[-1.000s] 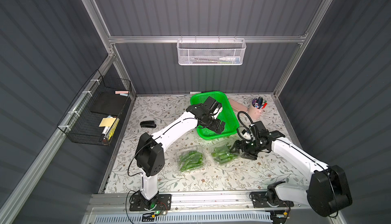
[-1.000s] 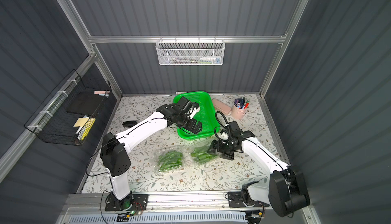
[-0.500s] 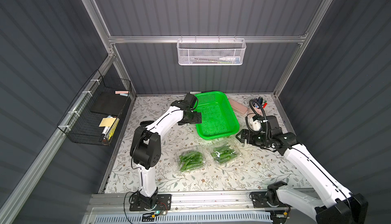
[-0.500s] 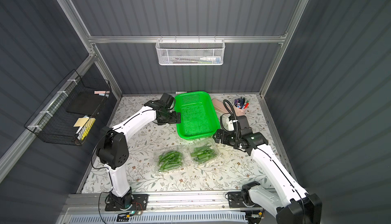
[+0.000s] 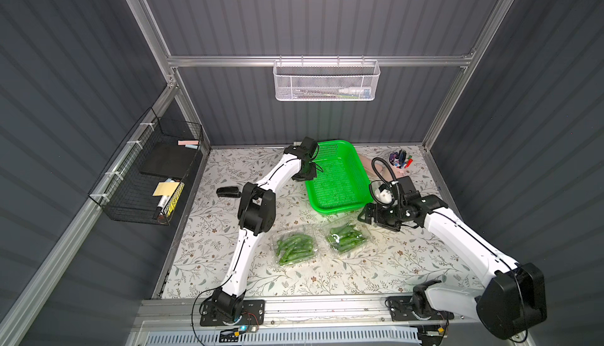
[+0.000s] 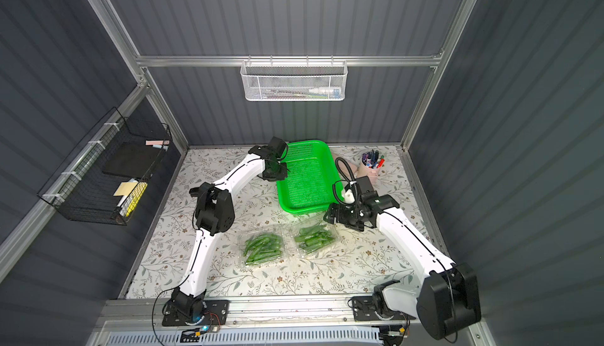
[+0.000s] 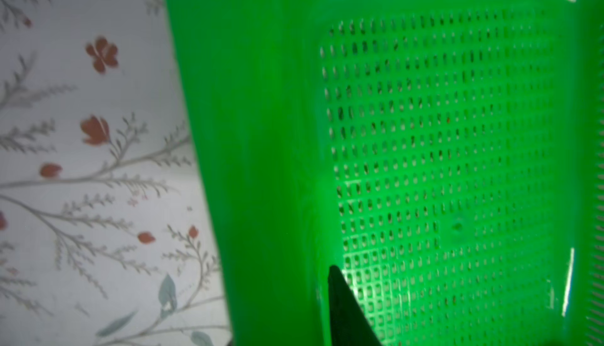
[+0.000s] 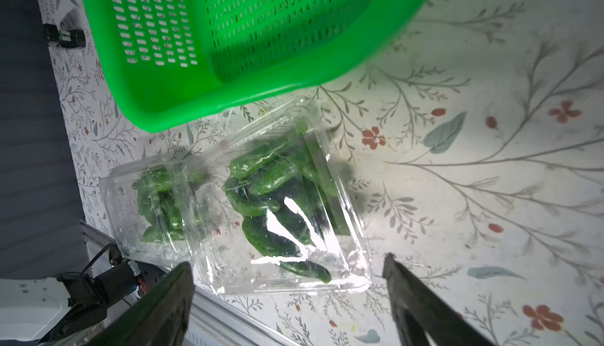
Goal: Take small green peppers out of containers
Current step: Move the basket to the center of the board, then move the packing box to the center of the board.
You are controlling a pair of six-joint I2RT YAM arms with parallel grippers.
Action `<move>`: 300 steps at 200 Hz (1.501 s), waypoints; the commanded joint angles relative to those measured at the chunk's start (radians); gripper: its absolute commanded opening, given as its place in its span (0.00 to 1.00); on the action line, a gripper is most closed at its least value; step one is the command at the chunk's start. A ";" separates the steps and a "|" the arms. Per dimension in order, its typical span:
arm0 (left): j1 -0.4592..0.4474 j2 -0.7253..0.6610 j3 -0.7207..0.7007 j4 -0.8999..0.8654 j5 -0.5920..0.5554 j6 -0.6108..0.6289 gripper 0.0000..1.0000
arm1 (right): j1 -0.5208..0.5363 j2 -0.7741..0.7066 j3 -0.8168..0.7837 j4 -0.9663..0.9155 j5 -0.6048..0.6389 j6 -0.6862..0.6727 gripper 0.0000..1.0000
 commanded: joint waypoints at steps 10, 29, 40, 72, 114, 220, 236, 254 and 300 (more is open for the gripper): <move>0.051 0.077 0.160 -0.045 -0.011 -0.021 0.20 | 0.021 -0.074 -0.063 -0.095 -0.086 0.004 0.93; 0.079 0.084 0.148 0.021 -0.005 -0.041 0.20 | 0.050 -0.089 -0.091 -0.127 -0.120 0.029 0.93; 0.083 0.079 0.133 0.072 0.003 -0.042 0.20 | 0.072 -0.092 -0.106 -0.143 -0.134 0.040 0.93; 0.085 0.089 0.136 0.170 -0.002 -0.065 0.35 | 0.125 -0.075 -0.168 -0.139 -0.162 0.064 0.93; 0.096 0.046 0.130 0.281 -0.015 -0.055 0.99 | 0.148 -0.012 -0.198 -0.032 -0.213 0.036 0.92; -0.063 -0.559 -0.614 0.179 0.256 0.186 0.99 | 0.150 0.277 -0.043 0.203 -0.302 -0.044 0.87; -0.120 -0.604 -0.685 0.143 0.337 0.214 0.99 | 0.150 0.303 -0.023 0.216 -0.320 -0.051 0.86; -0.165 -0.641 -0.737 0.107 0.391 0.234 0.99 | 0.149 0.320 -0.005 0.229 -0.313 -0.052 0.86; -0.204 -0.706 -0.780 0.021 0.391 0.264 0.99 | 0.148 0.382 0.071 0.263 -0.289 -0.061 0.86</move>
